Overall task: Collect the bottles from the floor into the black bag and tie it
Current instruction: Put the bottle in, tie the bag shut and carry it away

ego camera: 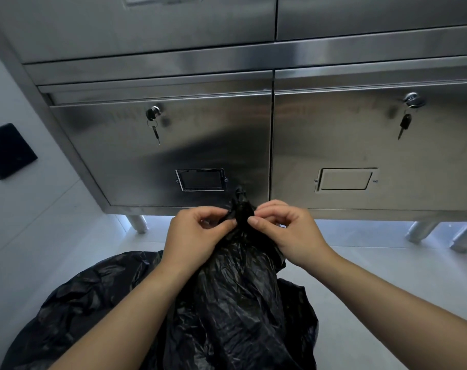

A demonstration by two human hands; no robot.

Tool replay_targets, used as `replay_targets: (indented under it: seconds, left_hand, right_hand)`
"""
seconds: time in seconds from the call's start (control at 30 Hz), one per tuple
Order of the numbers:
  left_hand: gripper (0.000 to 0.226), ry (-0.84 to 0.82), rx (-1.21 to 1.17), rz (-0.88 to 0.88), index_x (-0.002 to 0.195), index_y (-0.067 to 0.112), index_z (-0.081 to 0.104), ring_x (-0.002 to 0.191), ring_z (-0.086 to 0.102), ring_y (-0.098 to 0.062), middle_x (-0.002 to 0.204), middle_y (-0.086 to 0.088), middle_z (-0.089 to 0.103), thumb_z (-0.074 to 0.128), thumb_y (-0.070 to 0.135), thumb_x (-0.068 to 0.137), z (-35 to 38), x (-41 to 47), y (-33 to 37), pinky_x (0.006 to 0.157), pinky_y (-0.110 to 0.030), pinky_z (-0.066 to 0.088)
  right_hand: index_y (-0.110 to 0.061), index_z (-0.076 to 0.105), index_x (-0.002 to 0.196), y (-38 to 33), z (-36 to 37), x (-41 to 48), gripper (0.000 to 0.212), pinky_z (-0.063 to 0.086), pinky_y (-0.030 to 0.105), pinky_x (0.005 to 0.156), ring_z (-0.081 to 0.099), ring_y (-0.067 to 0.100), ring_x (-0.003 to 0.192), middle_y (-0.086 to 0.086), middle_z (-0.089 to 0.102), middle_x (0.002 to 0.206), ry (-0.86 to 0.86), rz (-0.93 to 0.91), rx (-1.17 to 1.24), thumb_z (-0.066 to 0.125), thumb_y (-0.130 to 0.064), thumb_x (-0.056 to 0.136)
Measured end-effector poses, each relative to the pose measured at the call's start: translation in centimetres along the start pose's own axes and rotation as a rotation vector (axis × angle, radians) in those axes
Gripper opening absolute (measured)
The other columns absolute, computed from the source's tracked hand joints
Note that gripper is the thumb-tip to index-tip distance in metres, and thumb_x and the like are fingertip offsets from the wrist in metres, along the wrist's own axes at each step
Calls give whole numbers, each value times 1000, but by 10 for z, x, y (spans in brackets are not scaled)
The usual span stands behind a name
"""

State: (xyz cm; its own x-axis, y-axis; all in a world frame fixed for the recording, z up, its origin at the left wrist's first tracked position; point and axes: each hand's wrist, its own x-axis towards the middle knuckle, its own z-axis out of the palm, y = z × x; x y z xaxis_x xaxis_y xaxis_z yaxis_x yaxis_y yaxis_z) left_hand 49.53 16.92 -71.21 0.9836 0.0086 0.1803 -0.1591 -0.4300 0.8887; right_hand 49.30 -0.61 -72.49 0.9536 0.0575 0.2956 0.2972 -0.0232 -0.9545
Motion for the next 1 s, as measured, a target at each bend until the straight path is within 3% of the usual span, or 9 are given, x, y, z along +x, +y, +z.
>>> replay_targets:
  seconds: [0.1,0.2,0.37,0.5,0.57,0.63,0.73,0.83,1.0]
  left_hand:
    - [15,-84,-67,4,83,33,76,79,72,-11,83,12,76,77,21,75,2,-2,1,82,-41,57]
    - [28,-224,-183,-1,94,29,73,89,71,-10,92,8,76,70,5,80,0,-5,-2,85,-27,55]
    - [25,-168,-244,-7,90,26,74,86,71,-9,89,7,76,75,36,68,4,-10,-1,79,-19,55]
    - [6,-98,-142,-34,83,28,76,78,71,-8,79,7,76,71,26,81,7,-6,-2,77,-29,55]
    - [9,-113,-104,-29,80,30,76,73,70,-3,76,10,76,68,26,83,7,-6,-3,71,-27,52]
    - [12,-143,-73,-29,77,31,75,68,67,-2,73,8,75,67,27,84,7,-8,-4,68,-28,50]
    - [12,-182,-11,-23,80,27,74,70,68,-18,74,-3,75,64,28,86,7,-9,-4,75,-43,53]
    - [12,-200,-6,-41,82,28,75,75,71,-18,75,1,75,64,28,86,6,-9,-5,78,-39,54]
    - [5,-122,-87,-132,79,26,73,72,70,-7,75,4,75,71,22,80,8,-12,-10,74,-25,56]
  right_hand:
    - [-36,72,61,5,0,0,10,48,15,64,57,2,58,-20,68,76,22,36,-29,77,-29,66]
    - [-33,73,68,8,-4,-2,11,56,29,69,65,14,65,-7,72,73,64,129,-35,81,-26,67]
    - [-27,66,85,9,-2,-4,31,51,19,60,56,5,54,-10,72,74,33,158,-7,85,-22,61]
    - [-31,63,95,8,-1,-5,42,51,22,61,56,8,55,-7,70,85,31,142,-88,85,-23,61]
    - [-37,61,105,5,-4,-6,49,52,21,65,61,7,67,-11,64,104,-5,45,-176,84,-22,65]
    - [-42,55,119,0,-9,-8,58,51,19,76,59,0,95,-17,51,127,-97,-116,-338,80,-22,71]
    - [-31,50,132,-3,-15,-8,58,37,13,100,41,-3,125,-14,37,146,-265,-290,-563,73,-23,79]
    - [-19,52,132,1,-13,-8,52,29,13,106,40,0,129,-12,44,141,-320,-283,-616,69,-22,83]
    - [-22,66,115,10,-11,-10,37,40,9,92,55,-4,106,-15,62,111,-256,-160,-562,73,-25,79]
